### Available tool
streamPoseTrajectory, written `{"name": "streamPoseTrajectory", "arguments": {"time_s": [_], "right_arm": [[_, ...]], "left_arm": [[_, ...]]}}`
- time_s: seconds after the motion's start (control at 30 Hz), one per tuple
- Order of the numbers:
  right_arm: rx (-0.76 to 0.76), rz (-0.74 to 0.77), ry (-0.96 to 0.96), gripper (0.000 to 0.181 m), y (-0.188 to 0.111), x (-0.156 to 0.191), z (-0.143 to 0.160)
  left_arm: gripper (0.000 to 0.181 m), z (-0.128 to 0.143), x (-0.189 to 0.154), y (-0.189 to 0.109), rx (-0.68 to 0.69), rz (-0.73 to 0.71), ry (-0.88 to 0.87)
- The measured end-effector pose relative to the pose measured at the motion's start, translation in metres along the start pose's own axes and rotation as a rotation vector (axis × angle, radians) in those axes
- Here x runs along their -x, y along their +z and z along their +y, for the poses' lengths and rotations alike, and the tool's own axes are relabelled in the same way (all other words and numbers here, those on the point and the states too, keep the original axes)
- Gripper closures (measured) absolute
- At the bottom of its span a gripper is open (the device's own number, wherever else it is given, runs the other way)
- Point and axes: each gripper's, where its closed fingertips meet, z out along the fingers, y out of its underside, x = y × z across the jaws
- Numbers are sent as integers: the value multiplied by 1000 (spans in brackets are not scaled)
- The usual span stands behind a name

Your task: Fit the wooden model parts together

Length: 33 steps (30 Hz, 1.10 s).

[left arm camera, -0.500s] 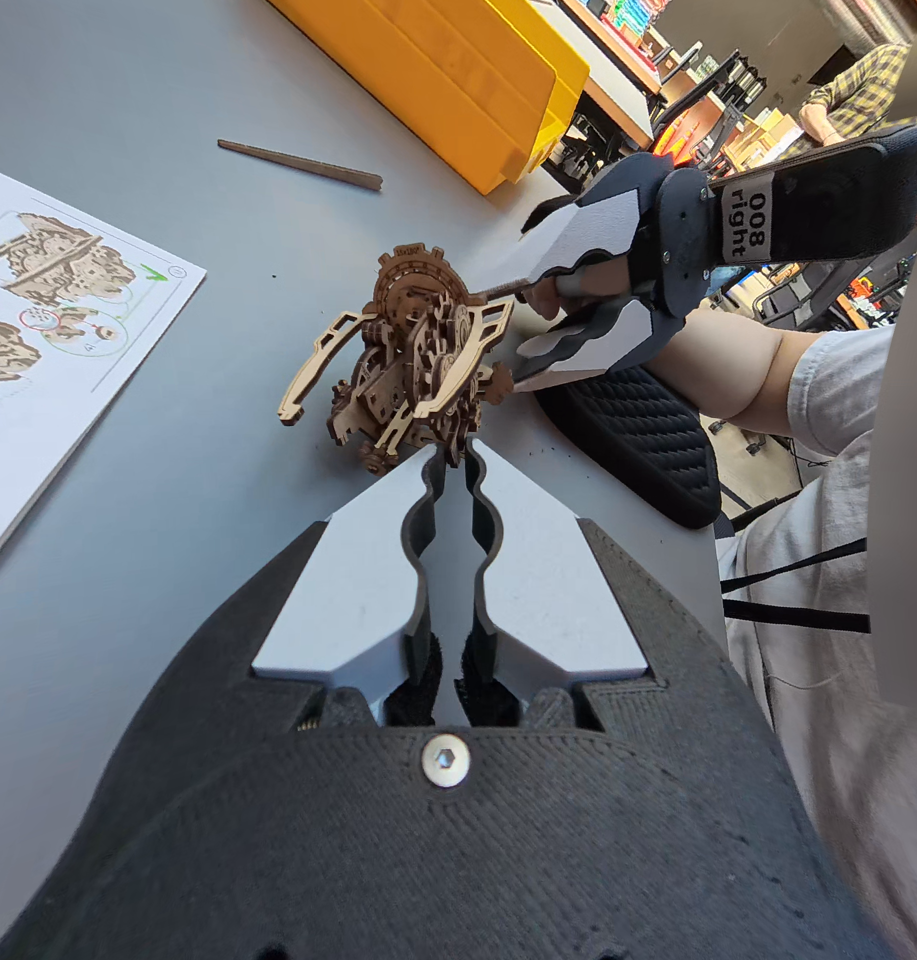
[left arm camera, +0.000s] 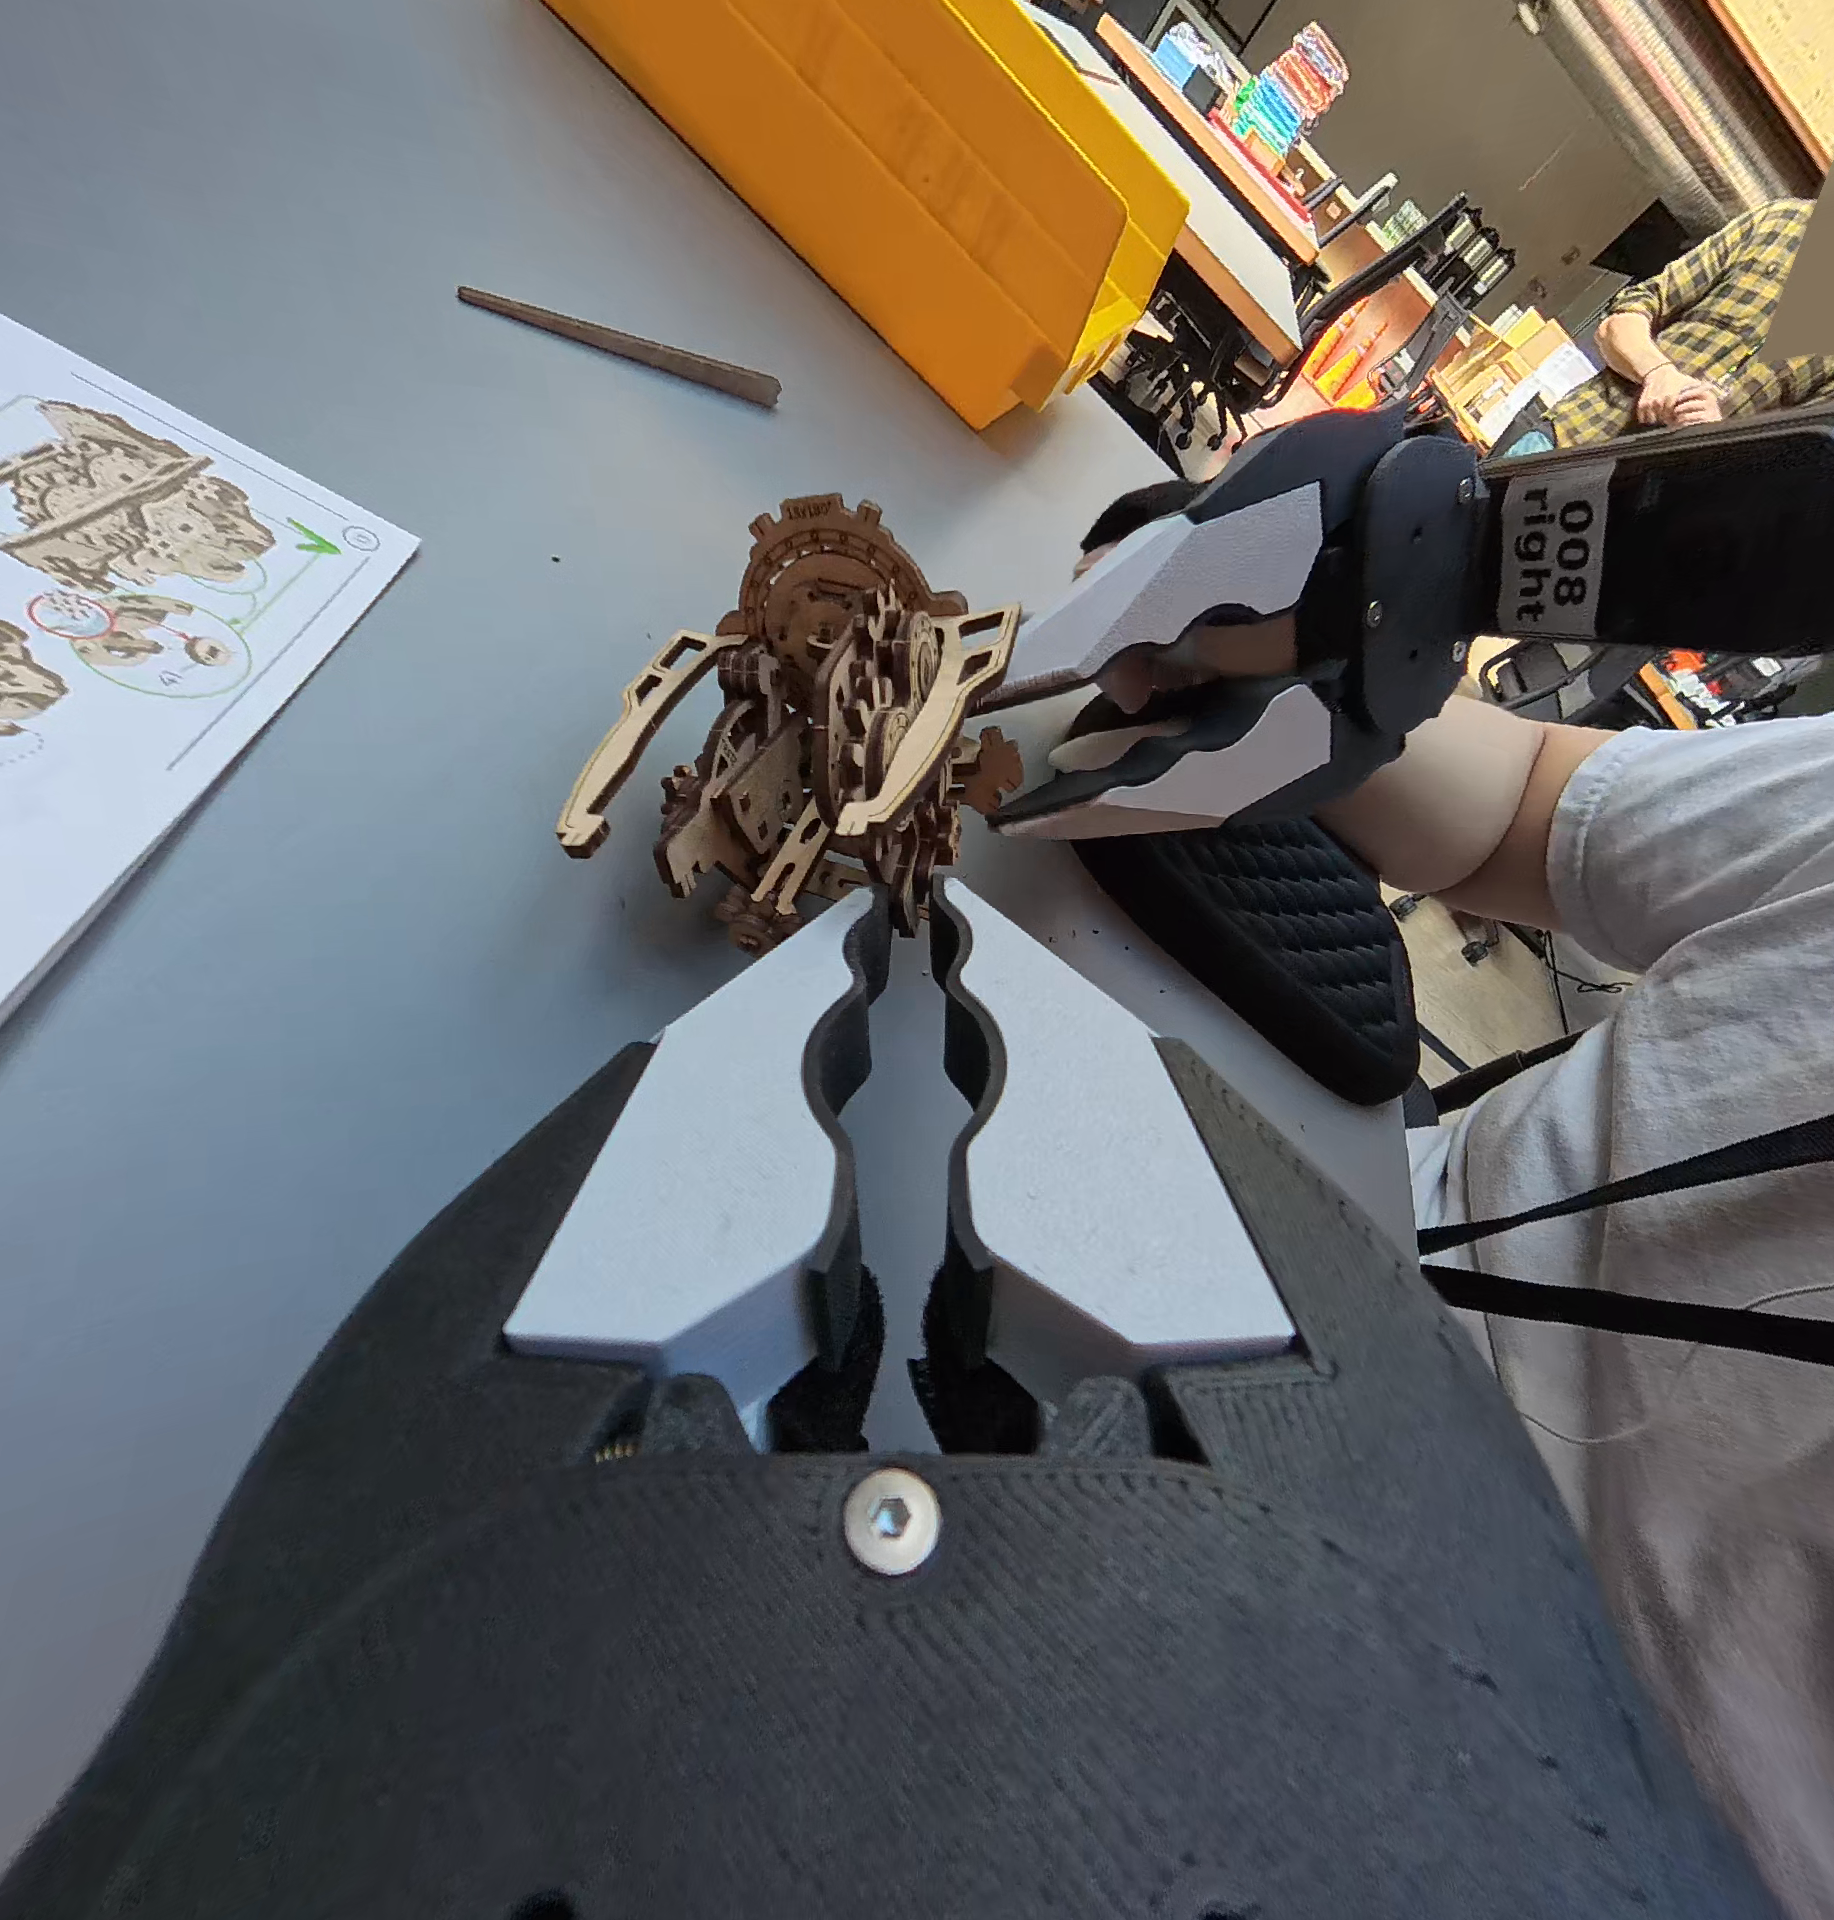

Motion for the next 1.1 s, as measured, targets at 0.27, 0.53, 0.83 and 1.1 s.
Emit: {"name": "streamPoseTrajectory", "arguments": {"time_s": [0.27, 0.53, 0.83, 1.1], "right_arm": [[79, 56, 160, 155, 7, -10, 1], [113, 108, -18, 167, 9, -10, 5], [88, 99, -106, 167, 6, -9, 5], [33, 71, -218, 167, 2, -4, 1]], "left_arm": [[177, -2, -1, 3, -21, 6, -24], [175, -1, -3, 5, -14, 21, -34], [157, -34, 4, -43, -74, -52, 76], [153, -44, 12, -12, 125, 28, 135]]}}
